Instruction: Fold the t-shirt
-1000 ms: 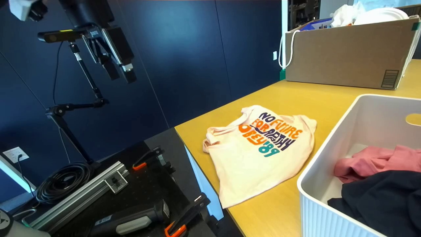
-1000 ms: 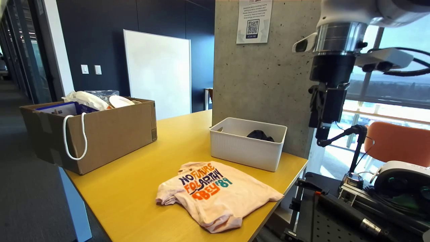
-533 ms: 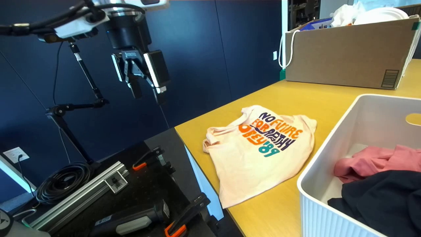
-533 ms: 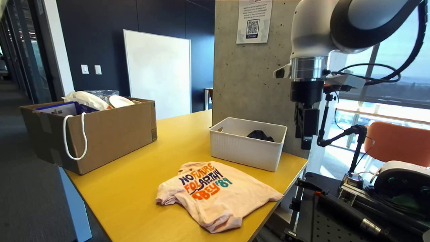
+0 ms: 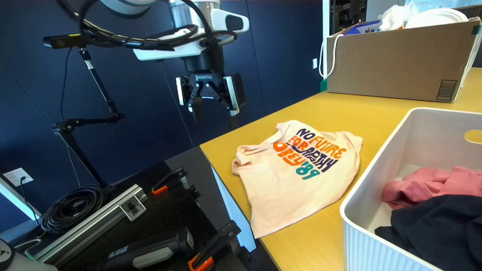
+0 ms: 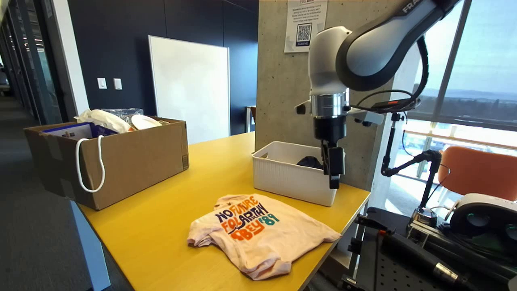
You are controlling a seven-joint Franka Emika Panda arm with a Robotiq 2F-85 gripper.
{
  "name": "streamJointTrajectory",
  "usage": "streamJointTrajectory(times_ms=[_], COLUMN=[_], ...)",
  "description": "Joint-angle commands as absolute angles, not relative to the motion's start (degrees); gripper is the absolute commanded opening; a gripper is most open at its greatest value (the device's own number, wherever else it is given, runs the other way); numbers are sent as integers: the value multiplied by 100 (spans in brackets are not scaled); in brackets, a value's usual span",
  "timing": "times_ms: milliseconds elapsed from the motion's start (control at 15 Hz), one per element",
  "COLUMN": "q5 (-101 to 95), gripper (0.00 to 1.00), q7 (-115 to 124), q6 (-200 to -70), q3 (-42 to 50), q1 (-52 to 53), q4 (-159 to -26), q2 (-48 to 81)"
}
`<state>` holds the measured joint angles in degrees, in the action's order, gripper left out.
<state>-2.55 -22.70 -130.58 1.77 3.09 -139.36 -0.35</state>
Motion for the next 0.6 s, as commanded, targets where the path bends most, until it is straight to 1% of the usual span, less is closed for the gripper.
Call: streamJointTrajectory(times_ms=[0, 533], q5=[-344, -708], gripper=[100, 100], q7=[-2282, -2065], q6=[-13389, -14454], q3=[-65, -492], q1=[323, 449], q4=[-13349, -12879], q2=[816, 2340])
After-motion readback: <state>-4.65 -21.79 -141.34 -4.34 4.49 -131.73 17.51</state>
